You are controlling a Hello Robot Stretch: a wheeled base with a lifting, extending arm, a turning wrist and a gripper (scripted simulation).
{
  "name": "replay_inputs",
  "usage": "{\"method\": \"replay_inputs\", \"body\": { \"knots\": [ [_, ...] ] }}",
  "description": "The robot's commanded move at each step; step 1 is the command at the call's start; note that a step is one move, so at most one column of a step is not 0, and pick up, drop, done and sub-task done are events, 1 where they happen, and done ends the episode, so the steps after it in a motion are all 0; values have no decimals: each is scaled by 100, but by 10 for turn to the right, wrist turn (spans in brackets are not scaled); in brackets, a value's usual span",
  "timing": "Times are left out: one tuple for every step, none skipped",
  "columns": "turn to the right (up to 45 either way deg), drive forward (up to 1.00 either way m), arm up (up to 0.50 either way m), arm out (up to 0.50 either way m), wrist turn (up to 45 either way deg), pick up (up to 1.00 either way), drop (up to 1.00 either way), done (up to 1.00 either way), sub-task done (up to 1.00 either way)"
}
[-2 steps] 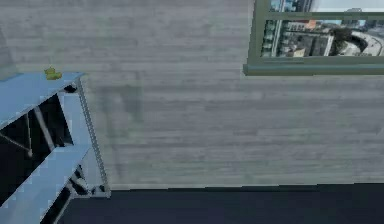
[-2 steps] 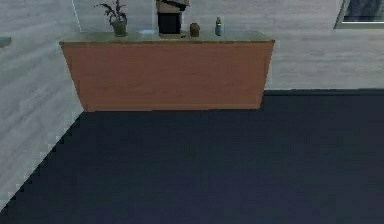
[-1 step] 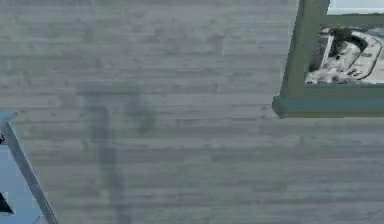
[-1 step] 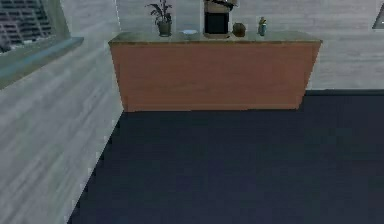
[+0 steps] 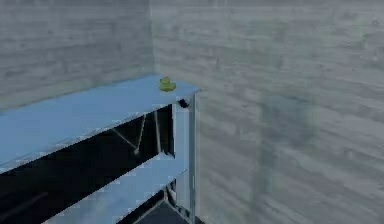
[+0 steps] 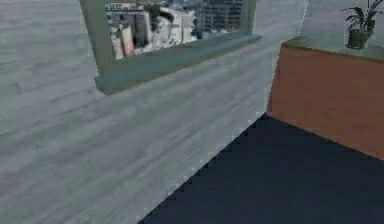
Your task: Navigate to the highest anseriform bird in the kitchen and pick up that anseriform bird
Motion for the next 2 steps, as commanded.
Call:
{"method": "replay_inputs", "body": {
  "knots": [
    [-450, 0, 0, 0, 0, 0, 0, 0, 0],
    [-450, 0, 0, 0, 0, 0, 0, 0, 0]
  ]
}}
